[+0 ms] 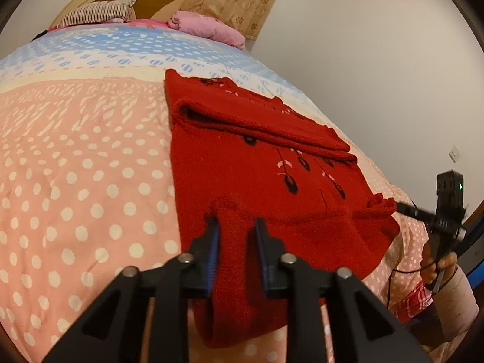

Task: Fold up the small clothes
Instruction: 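Lift the hem with both grippers and fold it toward the collar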

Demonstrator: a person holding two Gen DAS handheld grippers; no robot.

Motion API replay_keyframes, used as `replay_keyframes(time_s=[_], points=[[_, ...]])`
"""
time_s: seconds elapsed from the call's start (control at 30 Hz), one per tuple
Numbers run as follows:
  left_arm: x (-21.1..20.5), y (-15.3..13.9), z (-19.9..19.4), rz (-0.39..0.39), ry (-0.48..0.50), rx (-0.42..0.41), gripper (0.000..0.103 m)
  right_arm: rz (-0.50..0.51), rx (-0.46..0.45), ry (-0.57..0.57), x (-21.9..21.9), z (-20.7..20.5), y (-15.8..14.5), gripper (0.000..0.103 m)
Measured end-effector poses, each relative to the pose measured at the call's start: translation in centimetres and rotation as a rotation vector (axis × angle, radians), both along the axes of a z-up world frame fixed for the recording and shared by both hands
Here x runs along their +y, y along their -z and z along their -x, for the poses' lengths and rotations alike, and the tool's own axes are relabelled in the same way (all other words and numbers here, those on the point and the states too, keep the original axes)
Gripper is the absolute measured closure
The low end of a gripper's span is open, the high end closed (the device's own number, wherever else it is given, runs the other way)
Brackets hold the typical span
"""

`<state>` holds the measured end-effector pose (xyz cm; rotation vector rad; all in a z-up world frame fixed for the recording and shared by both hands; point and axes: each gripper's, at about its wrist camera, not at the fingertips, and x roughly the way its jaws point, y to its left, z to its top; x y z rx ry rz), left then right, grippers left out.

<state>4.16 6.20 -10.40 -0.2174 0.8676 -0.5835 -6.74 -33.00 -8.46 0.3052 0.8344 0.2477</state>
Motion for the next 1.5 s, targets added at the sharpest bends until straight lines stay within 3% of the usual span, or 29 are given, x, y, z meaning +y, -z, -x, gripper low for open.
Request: replay_keyframes(time_s=[0.2,0.3,0.33,0.37,0.47,0.77,1.1,1.3,1.5], points=[[-0.4,0.4,-0.4,0.030,0.016,0.013,0.078,0.250,0.021,-0.084,2.9,-0.3,1.8,0.037],[-0.7,0.2,-0.6,0.023,0.017,0.008,0.078,0.304,0.022,-0.086,3.8,-1.6,2.5,0.042],[-0.9,0.1,-0.5,0.016,0.018,0.002,0.083,0.307,0.012,-0.084,4.1,-1.9,2.5,0.052],[-0.9,0.0,-0.4,0.010,0.019,-0.005,0.091,0.320,0.003,-0.079,4.5,-2.3,2.5,0.075],[-0.9,-0.9,0.5,0.006,0.026,-0.047,0.093,0.352,0.008,-0.053,5.1,-2.9,2.0,0.096],[0.1,-3.6,-1.2,0.070,-0.028,-0.078,0.093,0.169,-0.069,0.102,3.0,-1.8,-2.0,0.097],[0.0,-4.2,-5.6,0.041,-0.115,-0.060,0.093,0.149,-0.076,0.214,1.4,-4.7,-3.2,0.097],[-1.3,-3.8,-6.9,0.001,-0.100,-0.064,0.095,0.214,-0.083,0.219,2.1,-6.4,-3.4,0.097],[-1.5,-4.1,-8.1,0.011,-0.109,-0.051,0.096,0.255,-0.105,0.220,2.7,-7.2,-4.0,0.097]])
